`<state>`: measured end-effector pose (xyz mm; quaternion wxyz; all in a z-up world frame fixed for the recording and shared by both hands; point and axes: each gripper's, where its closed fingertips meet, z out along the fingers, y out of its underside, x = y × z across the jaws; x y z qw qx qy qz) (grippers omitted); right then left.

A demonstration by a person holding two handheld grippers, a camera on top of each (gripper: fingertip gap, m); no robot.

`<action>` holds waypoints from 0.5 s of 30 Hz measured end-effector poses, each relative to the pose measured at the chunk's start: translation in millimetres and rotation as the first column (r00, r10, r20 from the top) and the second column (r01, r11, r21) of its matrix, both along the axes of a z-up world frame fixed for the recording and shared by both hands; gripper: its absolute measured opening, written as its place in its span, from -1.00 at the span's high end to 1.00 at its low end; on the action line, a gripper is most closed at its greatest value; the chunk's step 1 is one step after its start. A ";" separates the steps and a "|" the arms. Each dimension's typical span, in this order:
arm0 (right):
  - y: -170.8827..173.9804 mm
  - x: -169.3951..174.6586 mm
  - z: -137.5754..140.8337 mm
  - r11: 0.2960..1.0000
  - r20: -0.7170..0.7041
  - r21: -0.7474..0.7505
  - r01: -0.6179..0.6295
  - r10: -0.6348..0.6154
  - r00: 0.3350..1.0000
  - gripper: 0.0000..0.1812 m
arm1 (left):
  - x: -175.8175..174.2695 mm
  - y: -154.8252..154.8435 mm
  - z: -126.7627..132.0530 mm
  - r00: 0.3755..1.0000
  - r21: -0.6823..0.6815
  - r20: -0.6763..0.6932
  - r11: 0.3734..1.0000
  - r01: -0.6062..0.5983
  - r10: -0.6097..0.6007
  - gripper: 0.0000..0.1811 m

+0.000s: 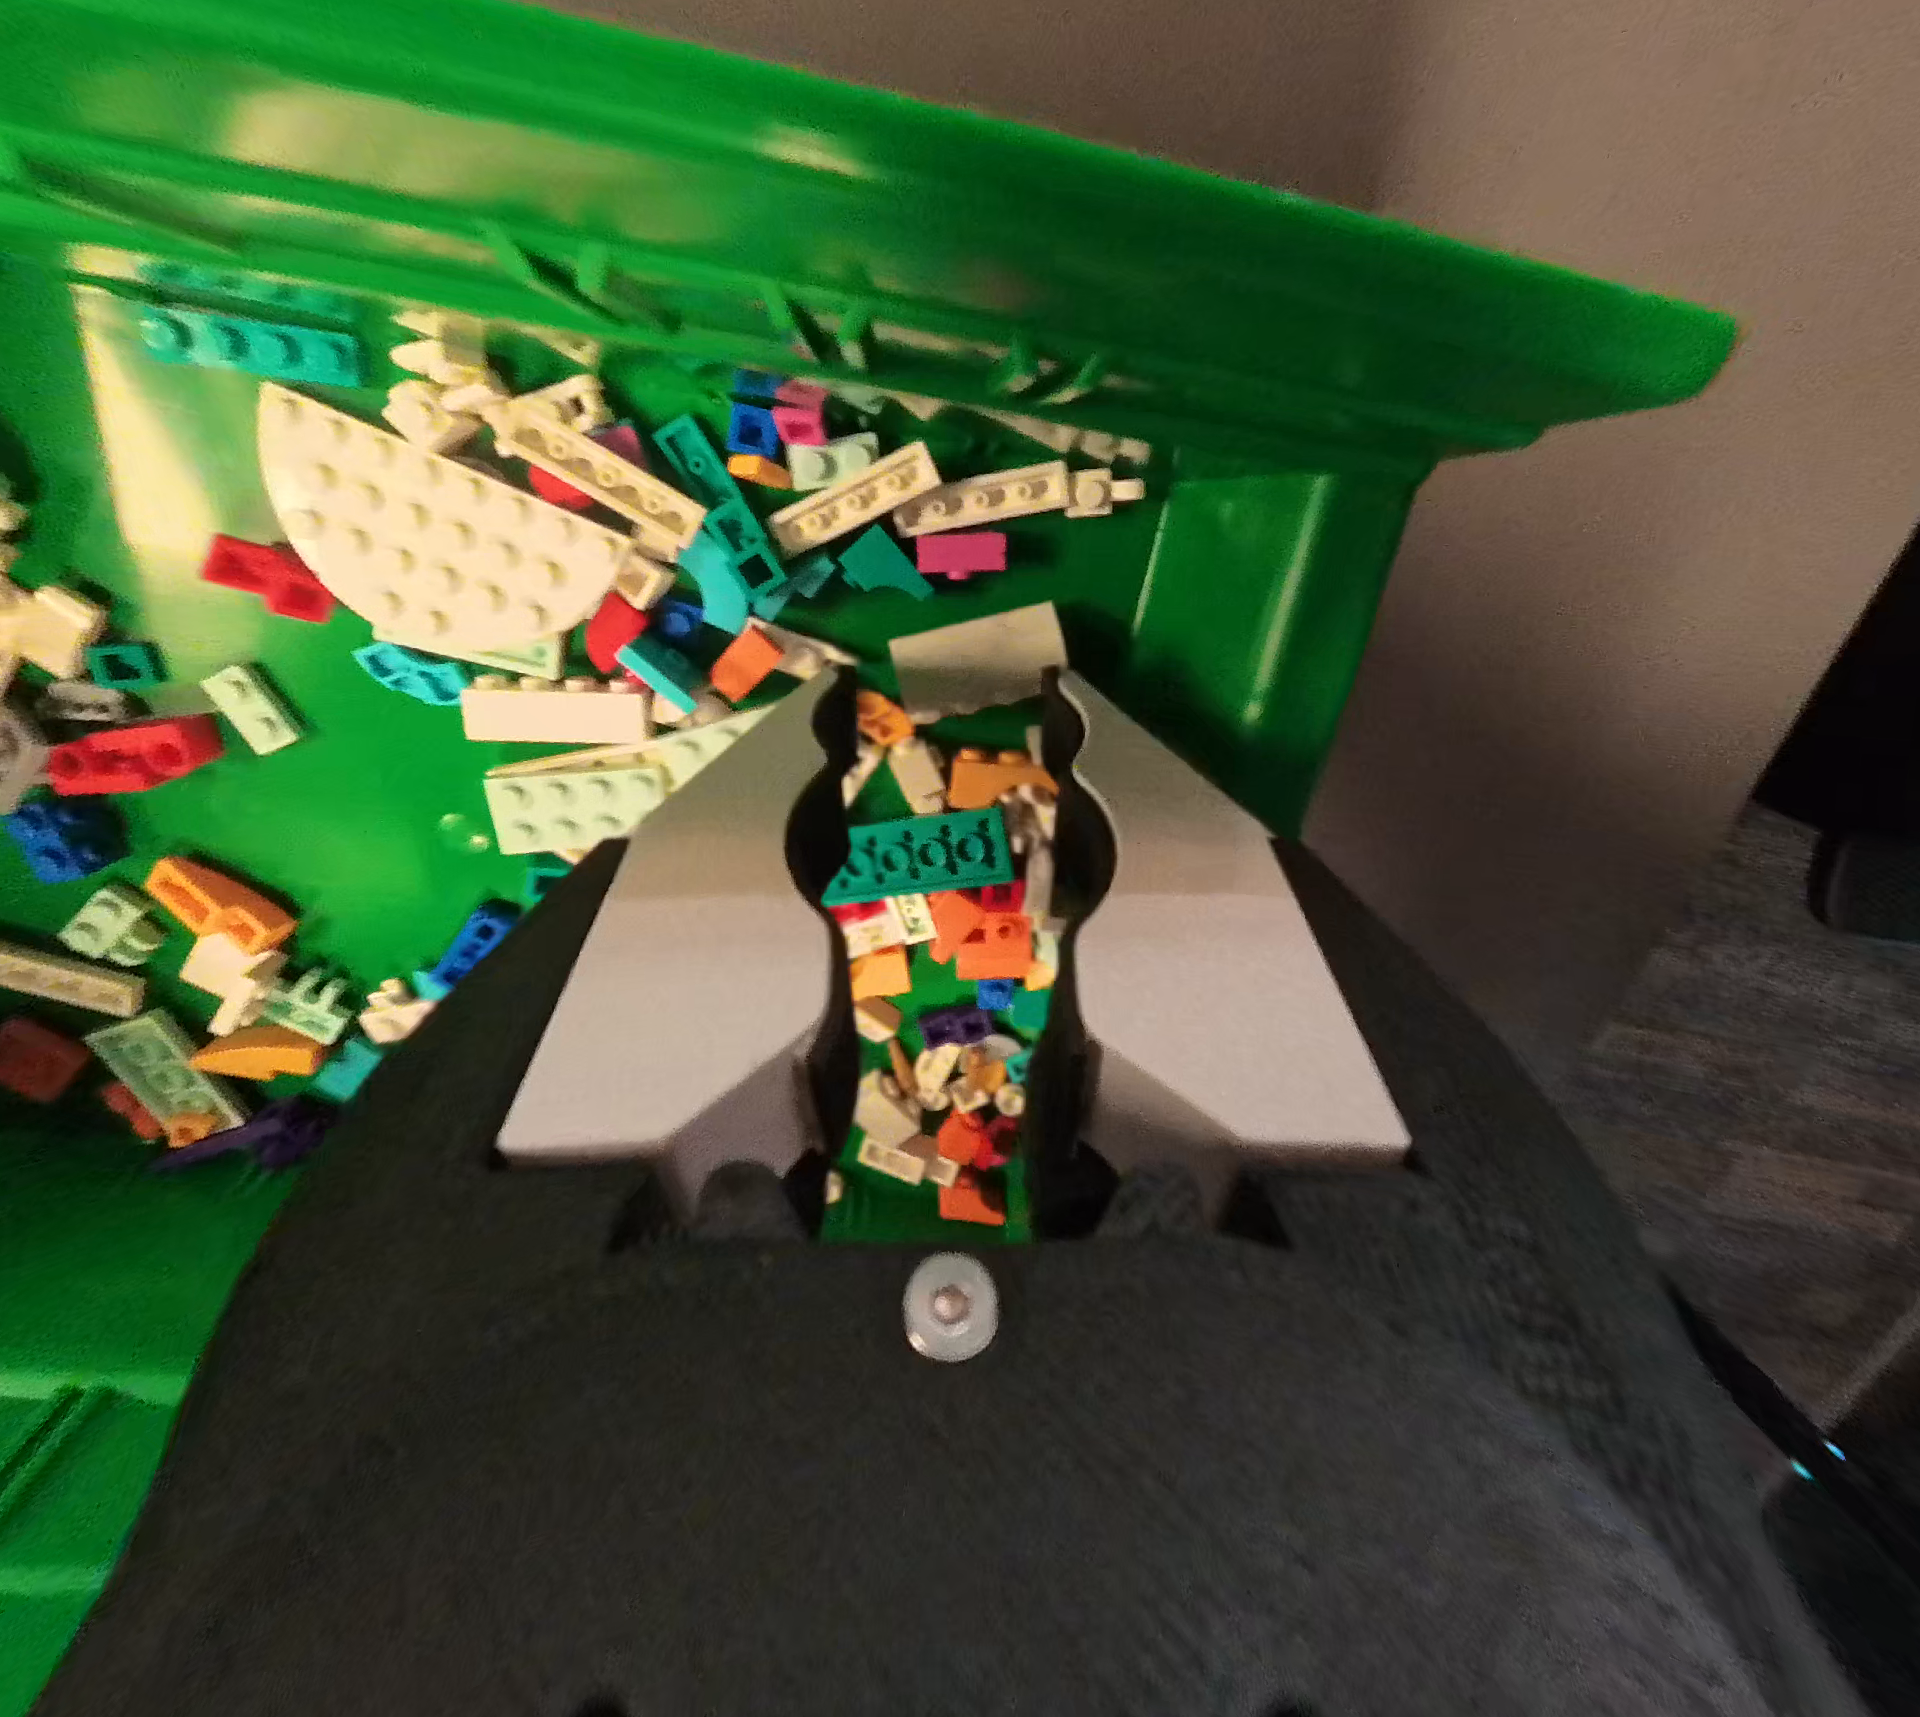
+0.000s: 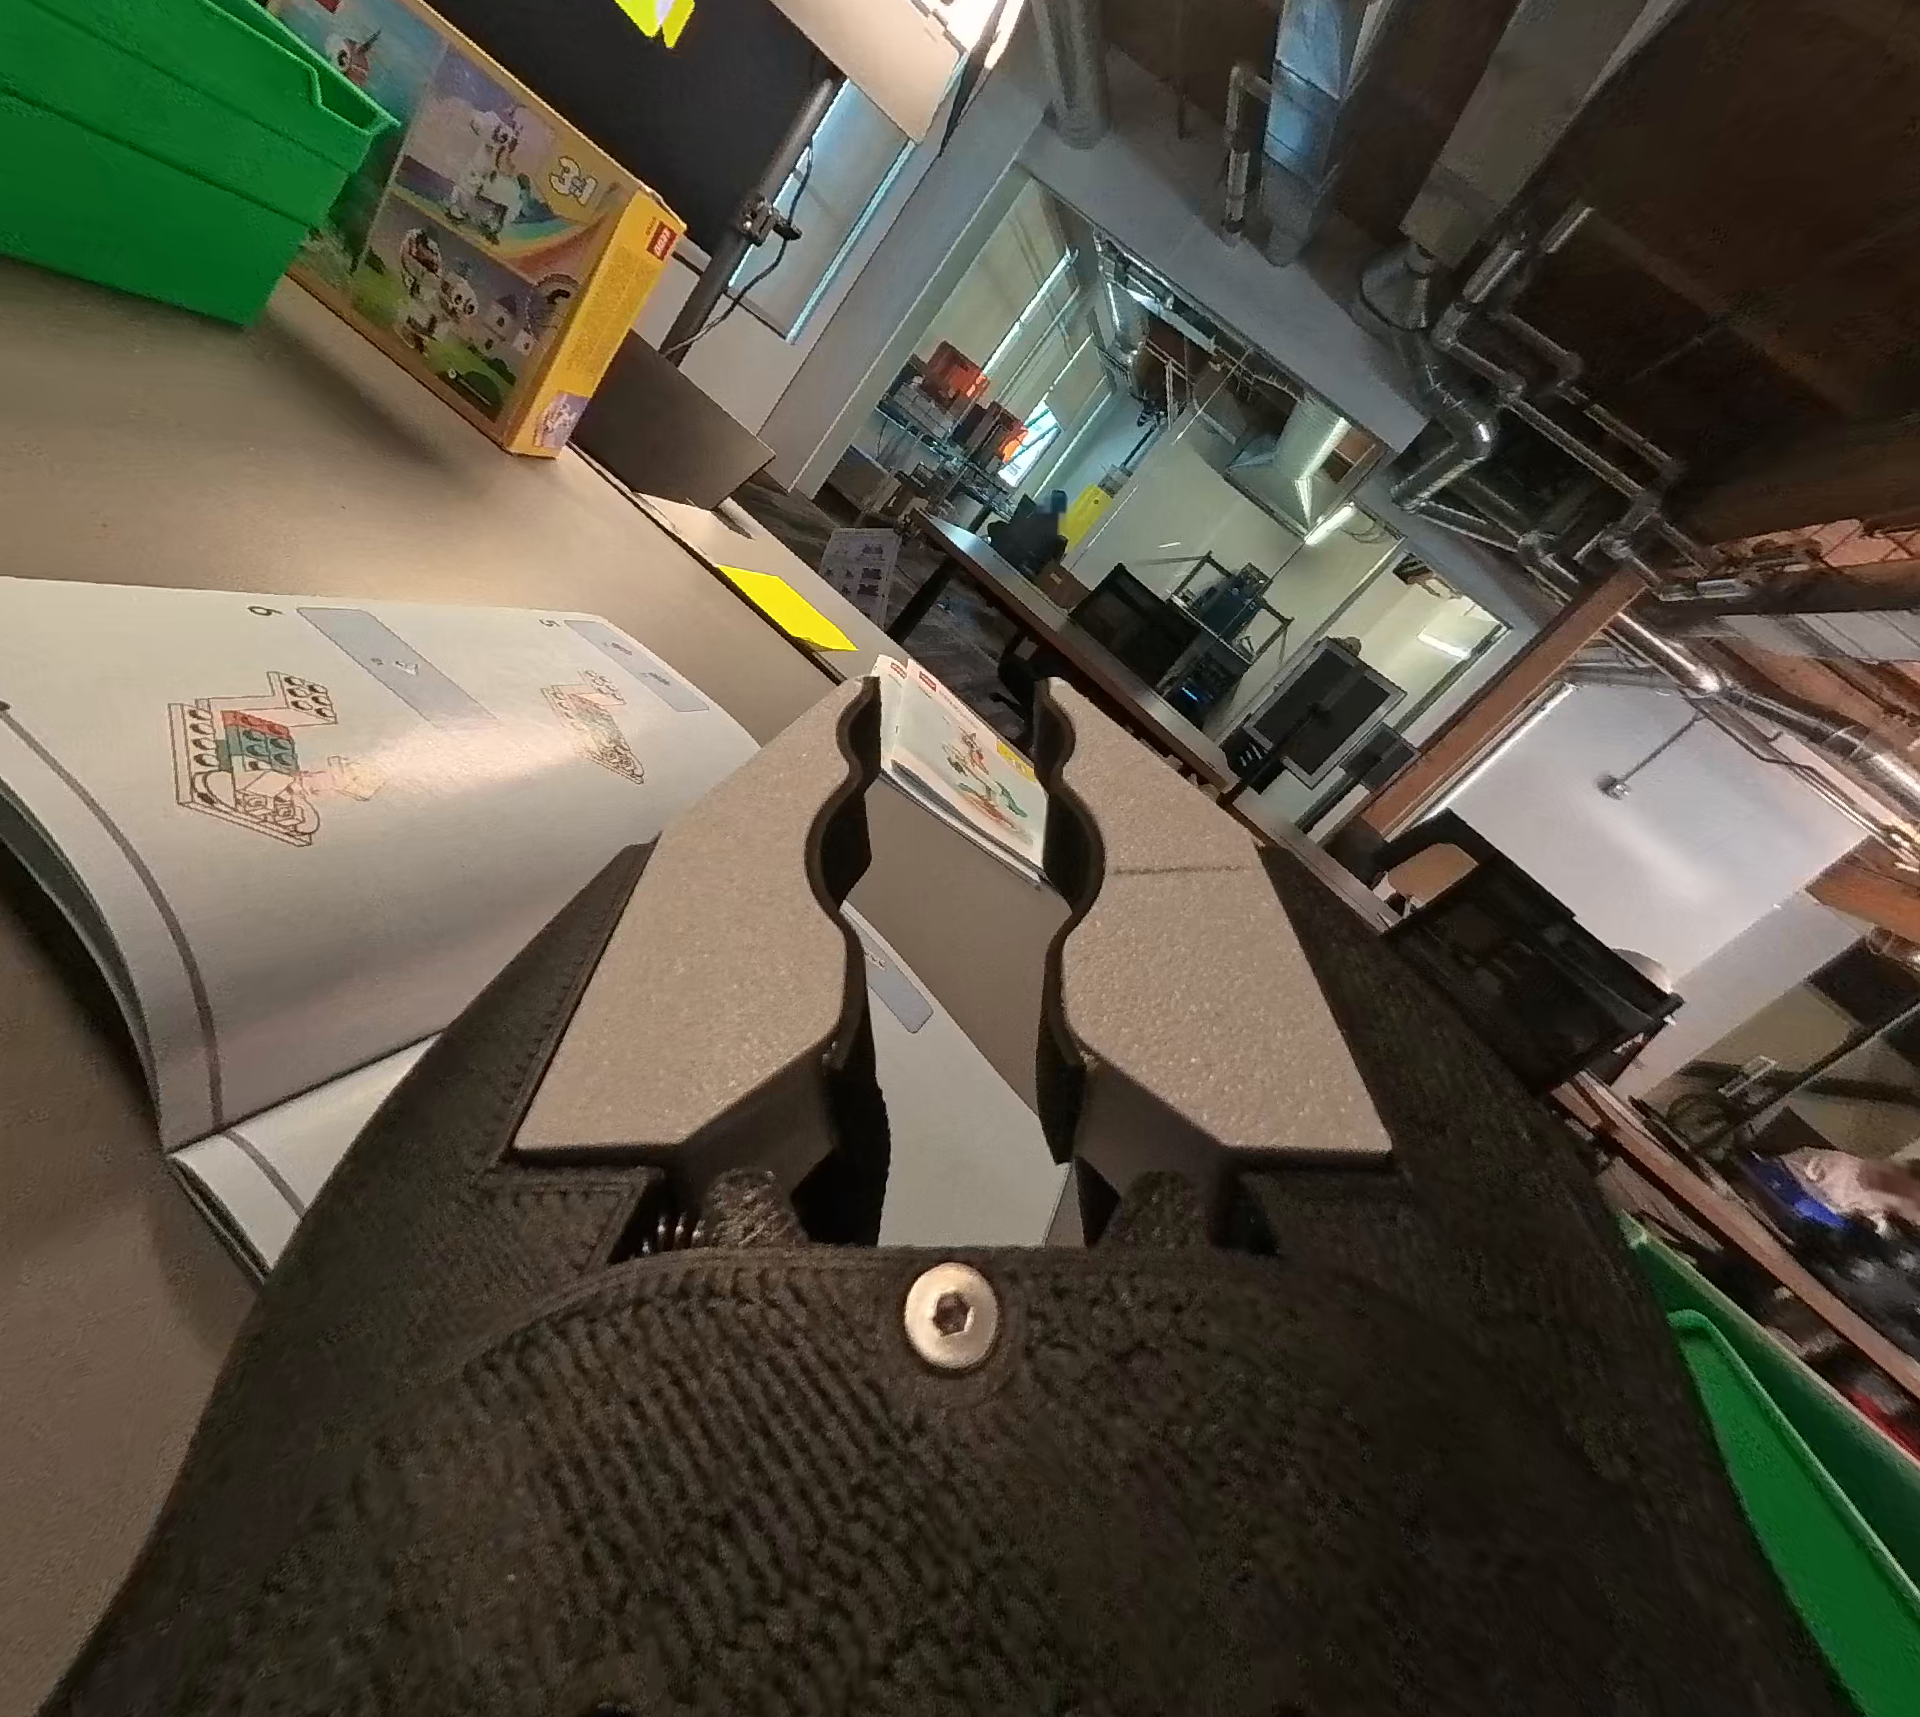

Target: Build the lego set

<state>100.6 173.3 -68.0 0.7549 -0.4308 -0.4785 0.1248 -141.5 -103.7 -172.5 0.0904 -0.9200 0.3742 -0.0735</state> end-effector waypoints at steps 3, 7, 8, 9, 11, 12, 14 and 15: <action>0.2 -0.3 -0.2 1.000 0.001 -0.002 -0.002 0.002 1.000 0.70 | -4.5 8.9 1.1 0.999 0.066 -0.034 0.998 0.004 -0.002 0.64; 0.0 -0.6 -0.5 1.000 0.002 -0.004 -0.004 0.004 1.000 0.70 | -5.7 11.7 4.6 1.000 0.103 -0.024 0.995 0.014 -0.012 0.66; -0.1 -0.7 -0.5 1.000 0.003 -0.004 -0.004 0.004 1.000 0.70 | -0.5 9.9 6.8 1.000 0.086 0.028 0.996 -0.004 0.001 0.67; -0.1 -0.9 -0.6 1.000 0.003 -0.004 -0.005 0.005 1.000 0.70 | 4.9 8.8 9.4 0.996 0.070 0.082 0.997 -0.024 0.018 0.67; -0.3 -1.1 -0.7 1.000 0.005 -0.004 -0.006 0.006 1.000 0.70 | 8.8 7.5 11.1 0.990 0.041 0.135 0.998 -0.056 0.050 0.66; -0.3 -1.1 -0.8 1.000 0.005 -0.004 -0.006 0.006 1.000 0.70 | 6.3 7.8 9.4 0.990 0.036 0.123 0.997 -0.070 0.065 0.63; -0.5 -1.2 -0.7 1.000 0.005 -0.003 -0.006 0.006 1.000 0.70 | -0.5 9.4 3.9 0.993 0.040 0.072 0.994 -0.100 0.097 0.51; -0.6 -1.2 -0.7 1.000 0.005 -0.002 -0.006 0.006 1.000 0.70 | -1.3 8.9 1.4 0.992 0.033 0.059 0.993 -0.113 0.110 0.45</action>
